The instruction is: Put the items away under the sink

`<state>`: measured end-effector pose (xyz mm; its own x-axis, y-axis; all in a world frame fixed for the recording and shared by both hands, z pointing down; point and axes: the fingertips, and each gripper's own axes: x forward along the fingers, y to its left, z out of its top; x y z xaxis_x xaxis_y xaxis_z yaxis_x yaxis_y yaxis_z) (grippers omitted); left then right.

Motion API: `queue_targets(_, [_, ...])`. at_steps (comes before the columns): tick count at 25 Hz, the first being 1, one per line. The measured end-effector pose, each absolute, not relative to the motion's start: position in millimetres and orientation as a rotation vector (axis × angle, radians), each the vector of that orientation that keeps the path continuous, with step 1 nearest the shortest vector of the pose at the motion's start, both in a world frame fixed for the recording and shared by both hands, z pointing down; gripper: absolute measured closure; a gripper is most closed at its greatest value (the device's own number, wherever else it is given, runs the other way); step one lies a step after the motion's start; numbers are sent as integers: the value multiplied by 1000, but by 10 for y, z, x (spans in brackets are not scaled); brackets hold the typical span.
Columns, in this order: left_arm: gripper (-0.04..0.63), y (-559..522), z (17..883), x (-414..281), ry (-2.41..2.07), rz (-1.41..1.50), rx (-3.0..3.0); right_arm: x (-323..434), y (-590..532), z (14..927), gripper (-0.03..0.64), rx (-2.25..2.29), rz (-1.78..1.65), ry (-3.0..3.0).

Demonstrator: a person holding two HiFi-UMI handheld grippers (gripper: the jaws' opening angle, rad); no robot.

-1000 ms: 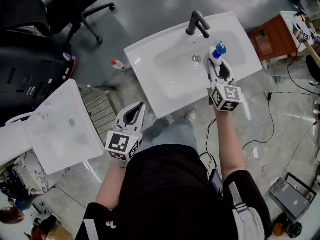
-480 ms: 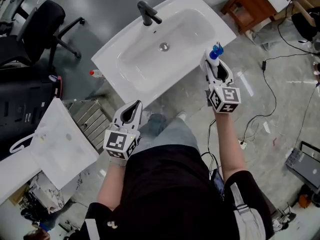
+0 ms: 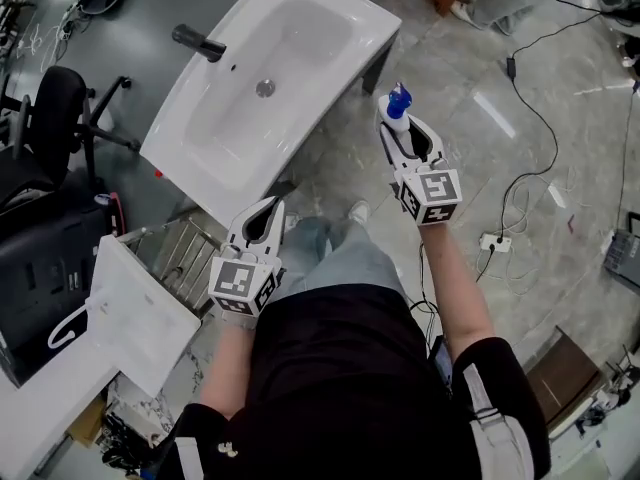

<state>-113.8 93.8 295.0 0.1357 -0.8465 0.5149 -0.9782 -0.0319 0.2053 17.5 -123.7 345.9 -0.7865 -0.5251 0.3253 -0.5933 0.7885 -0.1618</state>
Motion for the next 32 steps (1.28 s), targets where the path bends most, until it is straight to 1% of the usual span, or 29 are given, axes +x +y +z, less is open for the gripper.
queue_targets(7, [575, 612, 3233, -624, -1541, 496, 2028, 709, -1082, 3840, 433, 957, 455, -2683])
queue_targets(17, [575, 614, 4070, -174, -1272, 738, 2173, 1013, -654, 4762, 433, 1097, 563, -2616])
queue_targets(27, [575, 797, 4718, -40, -1069, 867, 2234, 1030, -264, 5605, 433, 1161, 628, -2548])
queue_targets(32, [575, 942, 5158, -23, -984, 904, 2228, 797, -142, 5998, 433, 1116, 612, -2571])
